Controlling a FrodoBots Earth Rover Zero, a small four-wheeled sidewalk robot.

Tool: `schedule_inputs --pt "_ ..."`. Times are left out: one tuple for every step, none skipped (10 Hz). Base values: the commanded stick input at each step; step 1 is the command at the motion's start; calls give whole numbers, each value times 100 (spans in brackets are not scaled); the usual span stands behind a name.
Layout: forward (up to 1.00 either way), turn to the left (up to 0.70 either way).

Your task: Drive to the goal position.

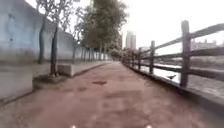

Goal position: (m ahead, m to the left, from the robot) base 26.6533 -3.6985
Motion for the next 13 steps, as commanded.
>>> schedule_inputs --pt "100 7" --pt "100 7" --pt "100 7" --pt "100 7" --pt "100 7" --pt "100 -2" --pt "100 -33" --pt "100 -33" --pt "100 -33" --pt "100 -29" --pt "100 -22" --pt "100 7" --pt "100 7"
